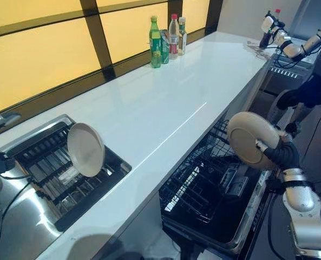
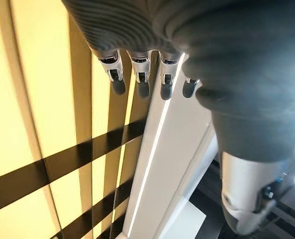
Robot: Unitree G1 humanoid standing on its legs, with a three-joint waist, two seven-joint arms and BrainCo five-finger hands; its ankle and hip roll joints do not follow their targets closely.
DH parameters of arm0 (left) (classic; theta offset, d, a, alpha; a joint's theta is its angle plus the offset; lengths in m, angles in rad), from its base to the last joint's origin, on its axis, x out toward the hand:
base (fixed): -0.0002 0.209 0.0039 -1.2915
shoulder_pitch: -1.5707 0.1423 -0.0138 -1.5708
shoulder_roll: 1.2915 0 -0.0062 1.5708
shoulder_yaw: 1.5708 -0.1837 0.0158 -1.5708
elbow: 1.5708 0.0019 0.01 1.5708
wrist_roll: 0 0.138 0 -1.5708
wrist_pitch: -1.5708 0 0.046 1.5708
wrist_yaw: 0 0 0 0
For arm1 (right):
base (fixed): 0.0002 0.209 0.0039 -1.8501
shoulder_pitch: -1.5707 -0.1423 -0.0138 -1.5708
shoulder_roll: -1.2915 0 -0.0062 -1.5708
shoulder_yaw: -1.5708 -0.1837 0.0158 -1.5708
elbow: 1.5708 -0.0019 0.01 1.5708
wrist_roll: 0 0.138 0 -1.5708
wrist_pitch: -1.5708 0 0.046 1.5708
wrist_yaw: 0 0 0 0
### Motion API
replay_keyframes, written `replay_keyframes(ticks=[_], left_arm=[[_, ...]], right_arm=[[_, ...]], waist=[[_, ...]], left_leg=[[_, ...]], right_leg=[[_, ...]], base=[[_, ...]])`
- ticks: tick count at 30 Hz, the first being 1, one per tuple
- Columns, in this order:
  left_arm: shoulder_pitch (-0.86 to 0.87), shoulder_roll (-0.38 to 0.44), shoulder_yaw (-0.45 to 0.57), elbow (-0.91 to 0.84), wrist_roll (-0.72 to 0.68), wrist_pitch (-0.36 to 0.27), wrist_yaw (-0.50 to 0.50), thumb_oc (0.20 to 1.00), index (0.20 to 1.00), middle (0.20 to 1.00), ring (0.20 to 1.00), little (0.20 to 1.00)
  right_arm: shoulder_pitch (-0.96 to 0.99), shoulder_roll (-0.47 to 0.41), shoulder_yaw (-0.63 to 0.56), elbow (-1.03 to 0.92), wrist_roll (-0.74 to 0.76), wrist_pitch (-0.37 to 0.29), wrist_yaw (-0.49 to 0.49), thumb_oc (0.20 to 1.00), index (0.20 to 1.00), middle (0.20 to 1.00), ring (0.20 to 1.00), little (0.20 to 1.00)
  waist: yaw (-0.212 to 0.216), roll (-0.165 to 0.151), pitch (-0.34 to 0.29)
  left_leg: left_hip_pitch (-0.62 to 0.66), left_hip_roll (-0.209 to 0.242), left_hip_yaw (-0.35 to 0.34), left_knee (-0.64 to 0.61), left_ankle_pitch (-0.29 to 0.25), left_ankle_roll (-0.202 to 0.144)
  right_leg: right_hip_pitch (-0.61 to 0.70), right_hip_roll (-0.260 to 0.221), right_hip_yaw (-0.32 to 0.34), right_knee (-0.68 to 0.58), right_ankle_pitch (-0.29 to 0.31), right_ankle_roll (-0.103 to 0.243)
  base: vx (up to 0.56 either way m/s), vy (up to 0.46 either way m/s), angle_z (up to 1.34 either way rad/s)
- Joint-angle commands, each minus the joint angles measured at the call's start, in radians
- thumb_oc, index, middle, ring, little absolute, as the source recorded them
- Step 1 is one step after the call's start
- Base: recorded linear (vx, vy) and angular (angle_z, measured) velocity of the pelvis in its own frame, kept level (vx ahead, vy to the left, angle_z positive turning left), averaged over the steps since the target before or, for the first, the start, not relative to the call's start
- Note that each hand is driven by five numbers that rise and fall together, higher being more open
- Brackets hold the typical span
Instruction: Pick up plates and place into dishwasher.
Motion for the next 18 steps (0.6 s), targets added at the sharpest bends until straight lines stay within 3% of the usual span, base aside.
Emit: replay_keyframes(ticks=[1, 10, 14, 18], left_arm=[[0.005, 0.026, 0.017, -0.001, 0.043, -0.024, -0.007, 1.0, 1.0, 1.0, 1.0, 1.0], [0.02, 0.031, 0.009, 0.017, 0.038, -0.024, -0.026, 1.0, 1.0, 1.0, 1.0, 1.0], [0.004, 0.03, -0.006, 0.019, 0.034, -0.01, -0.033, 1.0, 1.0, 1.0, 1.0, 1.0], [-0.01, 0.022, -0.032, 0.023, 0.042, 0.001, -0.05, 1.0, 1.0, 1.0, 1.0, 1.0]], right_arm=[[-0.055, -0.016, 0.006, 0.014, 0.008, -0.02, 0.022, 0.2, 0.2, 0.2, 0.2, 0.2], [-0.085, -0.01, 0.122, 0.248, -0.013, -0.004, 0.057, 0.2, 0.2, 0.2, 0.2, 0.2], [-0.113, -0.003, 0.174, 0.35, 0.064, -0.013, 0.169, 0.2, 0.2, 0.2, 0.2, 0.2], [-0.13, 0.009, 0.21, 0.415, 0.149, -0.076, 0.248, 0.2, 0.2, 0.2, 0.2, 0.2]], waist=[[-0.011, -0.017, -0.022], [0.01, -0.003, -0.017], [0.022, -0.001, -0.02], [0.033, -0.001, -0.019]], left_leg=[[-0.092, -0.008, -0.001, 0.024, 0.022, -0.014], [-0.094, 0.007, -0.013, 0.007, 0.044, -0.031], [-0.091, 0.006, -0.023, 0.006, 0.047, -0.038], [-0.089, 0.006, -0.04, 0.011, 0.049, -0.042]], right_leg=[[0.103, -0.045, -0.074, -0.003, -0.042, 0.044], [0.082, -0.046, -0.11, -0.01, -0.032, 0.033], [0.084, -0.047, -0.124, -0.02, -0.024, 0.033], [0.091, -0.047, -0.133, -0.025, -0.018, 0.032]], base=[[0.03, -0.068, 0.02], [0.02, -0.033, 0.09], [0.03, -0.004, 0.09], [0.05, -0.01, 0.13]])
